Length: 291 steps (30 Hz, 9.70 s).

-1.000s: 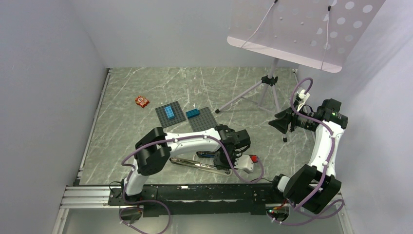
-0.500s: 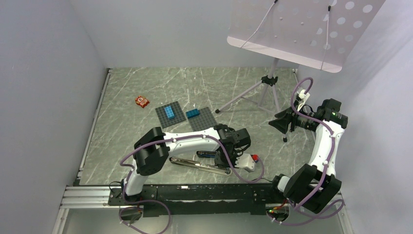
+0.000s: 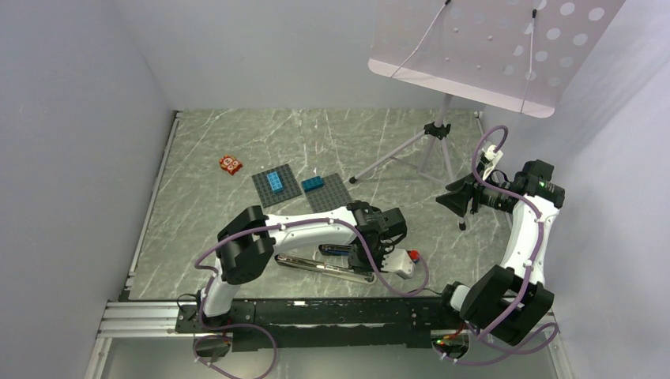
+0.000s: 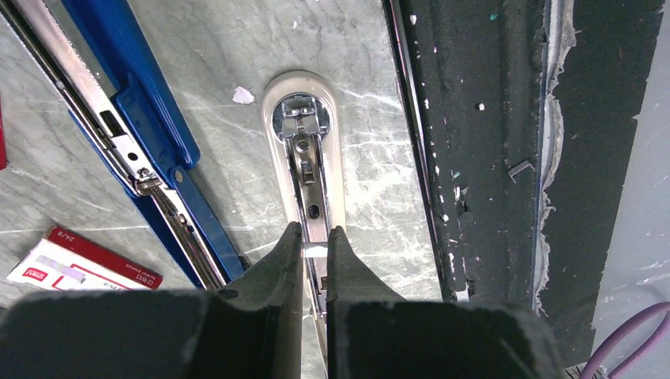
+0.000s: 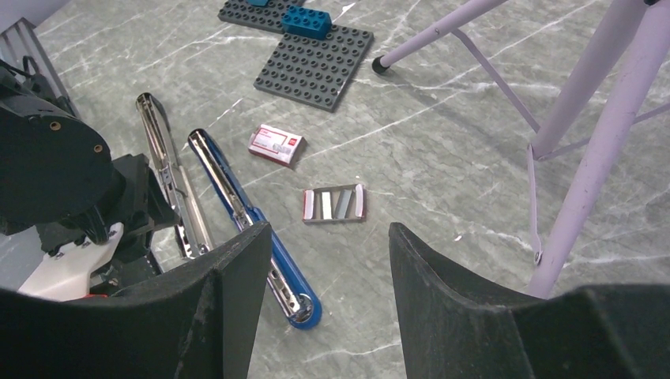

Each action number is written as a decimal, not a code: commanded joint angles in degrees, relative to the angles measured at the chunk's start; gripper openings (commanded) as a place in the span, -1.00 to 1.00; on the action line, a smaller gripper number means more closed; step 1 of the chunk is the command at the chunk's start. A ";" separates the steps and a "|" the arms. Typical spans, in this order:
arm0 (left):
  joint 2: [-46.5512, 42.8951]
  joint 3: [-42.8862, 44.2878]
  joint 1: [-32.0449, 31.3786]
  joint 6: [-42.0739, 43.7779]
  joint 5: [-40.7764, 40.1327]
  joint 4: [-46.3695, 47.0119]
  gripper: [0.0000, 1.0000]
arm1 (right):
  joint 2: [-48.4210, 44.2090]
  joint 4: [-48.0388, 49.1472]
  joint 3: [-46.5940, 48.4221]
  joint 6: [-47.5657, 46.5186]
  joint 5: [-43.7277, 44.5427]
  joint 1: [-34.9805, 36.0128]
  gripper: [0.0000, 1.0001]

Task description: Load the staples into the stapler

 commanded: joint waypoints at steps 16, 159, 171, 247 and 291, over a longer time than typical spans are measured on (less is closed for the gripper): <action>0.95 -0.14 0.01 0.92 1.32 -0.23 -0.96 | 0.45 -1.23 2.31 -2.72 -2.84 -0.59 0.21; -66.11 -48.32 33.32 -33.88 -11.35 33.06 0.99 | 19.10 31.44 -4.45 25.51 43.09 45.13 -0.25; -62.63 -48.97 33.50 -29.15 -11.05 31.07 0.99 | 25.65 31.74 -2.65 25.95 46.51 49.58 -0.59; -63.35 -49.86 33.68 -29.50 -5.94 32.71 0.99 | 27.97 32.57 -3.68 26.30 49.89 49.96 -0.70; -67.27 -52.57 35.53 -33.60 6.02 40.86 0.99 | 19.90 32.35 -3.95 25.98 41.96 50.17 -1.00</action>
